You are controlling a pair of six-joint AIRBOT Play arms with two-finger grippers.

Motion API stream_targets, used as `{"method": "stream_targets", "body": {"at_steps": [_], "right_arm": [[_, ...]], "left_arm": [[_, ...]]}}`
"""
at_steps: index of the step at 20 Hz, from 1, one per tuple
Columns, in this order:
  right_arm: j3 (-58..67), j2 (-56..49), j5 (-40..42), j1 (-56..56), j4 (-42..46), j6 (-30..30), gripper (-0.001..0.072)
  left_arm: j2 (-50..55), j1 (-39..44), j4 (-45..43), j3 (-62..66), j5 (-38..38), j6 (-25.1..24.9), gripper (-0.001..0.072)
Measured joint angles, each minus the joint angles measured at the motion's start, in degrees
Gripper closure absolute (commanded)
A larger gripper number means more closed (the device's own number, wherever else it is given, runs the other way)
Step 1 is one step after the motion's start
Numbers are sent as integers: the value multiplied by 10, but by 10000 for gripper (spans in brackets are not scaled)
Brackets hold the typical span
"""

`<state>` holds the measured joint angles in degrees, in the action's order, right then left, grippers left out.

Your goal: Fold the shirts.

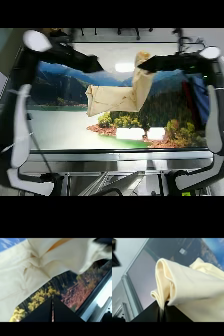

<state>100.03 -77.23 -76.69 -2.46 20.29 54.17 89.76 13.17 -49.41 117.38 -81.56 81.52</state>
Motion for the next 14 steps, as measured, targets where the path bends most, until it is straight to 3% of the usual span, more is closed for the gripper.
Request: {"method": "stream_targets", "body": {"at_steps": [2, 3, 4, 5, 6, 10, 14], "right_arm": [[0, -44, 65, -85, 0, -13, 691], [0, -69, 100, -125, 0, -22, 652], [0, -98, 144, -168, 0, -33, 435], [0, -126, 182, -208, 0, -47, 160], [0, -149, 222, -242, 0, -60, 92], [2, -191, 351, -320, -1, -92, 97], [3, -151, 357, -286, 14, -101, 99]], "left_arm": [[-84, -54, 1, 0, -14, -1, 695], [-121, -78, 0, -2, -20, -3, 695], [-156, -99, 0, -7, -24, -5, 695], [-189, -118, 0, -18, -28, -9, 695], [-219, -134, 0, -32, -32, -12, 695], [-322, -186, -2, -114, -30, -30, 695], [-394, -233, -5, -204, 2, -47, 695]]}}
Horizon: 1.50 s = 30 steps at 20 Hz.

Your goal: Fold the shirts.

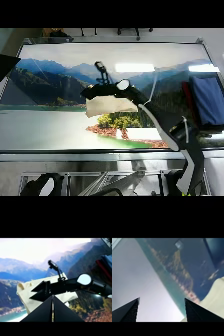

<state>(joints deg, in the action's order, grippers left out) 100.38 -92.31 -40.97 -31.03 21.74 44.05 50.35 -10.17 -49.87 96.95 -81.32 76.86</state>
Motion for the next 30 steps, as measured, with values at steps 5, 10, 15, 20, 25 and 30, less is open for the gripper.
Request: {"method": "stream_targets", "body": {"at_steps": [5, 10, 15, 20, 25, 30], "right_arm": [[0, 67, -115, 162, 136, 134, 96], [-10, 48, -257, 305, 218, 227, 11], [-14, -17, -323, 327, 235, 250, 11], [-14, -54, -335, 290, 226, 245, 12], [-16, -65, -324, 259, 219, 228, 692], [8, -43, -343, 258, 146, 193, 693]], "left_arm": [[-45, -43, 0, -77, 24, -10, 694], [-56, -54, 0, -119, 33, -18, 695], [-57, -56, 0, -163, 44, -24, 695], [-57, -56, 1, -186, 51, -30, 695], [-57, -56, 2, -191, 53, -31, 695], [-57, -56, 2, -191, 50, -32, 695]]}}
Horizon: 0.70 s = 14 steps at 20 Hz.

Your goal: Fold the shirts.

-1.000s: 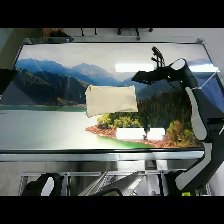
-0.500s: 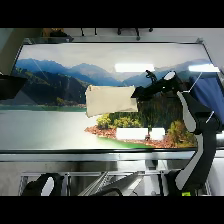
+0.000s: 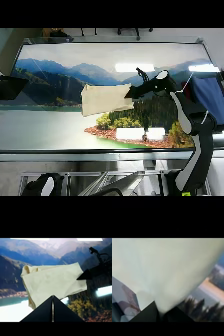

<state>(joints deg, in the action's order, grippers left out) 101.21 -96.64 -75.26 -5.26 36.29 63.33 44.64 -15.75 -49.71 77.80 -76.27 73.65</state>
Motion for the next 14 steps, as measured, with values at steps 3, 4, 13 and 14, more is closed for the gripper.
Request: {"method": "stream_targets", "body": {"at_steps": [3, 4, 13, 14], "right_arm": [[59, 31, 11, 33, -35, -3, 694], [84, 40, 23, 52, -40, 9, 693], [173, 115, 140, 356, -64, 133, 693], [174, 117, 125, 396, -62, 145, 693]], "left_arm": [[0, 0, 0, 0, -2, 0, 695], [0, 0, -1, 0, -2, 0, 695], [0, 0, -1, 0, -17, -1, 695], [0, 0, -1, 0, -19, -2, 695]]}}
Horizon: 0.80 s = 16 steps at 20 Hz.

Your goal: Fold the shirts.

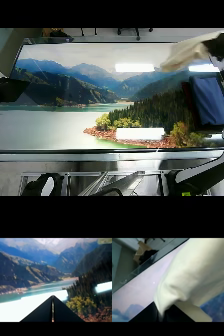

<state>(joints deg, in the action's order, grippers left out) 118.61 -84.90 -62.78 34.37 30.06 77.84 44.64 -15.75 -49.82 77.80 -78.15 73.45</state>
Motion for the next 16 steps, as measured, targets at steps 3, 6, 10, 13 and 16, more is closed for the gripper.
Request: {"method": "stream_targets", "body": {"at_steps": [3, 6, 10, 13, 16], "right_arm": [[2, 7, -59, 100, -1, 27, 693], [2, 11, -140, 171, 29, 67, 693], [-6, 13, -263, 218, 110, 142, 693], [-23, 14, -349, 229, 167, 208, 693], [-48, 19, -392, 231, 203, 243, 692]], "left_arm": [[0, 0, 0, 0, -1, 0, 694], [0, 0, 0, 0, -3, 0, 694], [0, 0, 1, 0, -3, 0, 694], [0, 0, 3, 0, -5, 0, 694], [0, 0, 4, 0, -8, 0, 695]]}}
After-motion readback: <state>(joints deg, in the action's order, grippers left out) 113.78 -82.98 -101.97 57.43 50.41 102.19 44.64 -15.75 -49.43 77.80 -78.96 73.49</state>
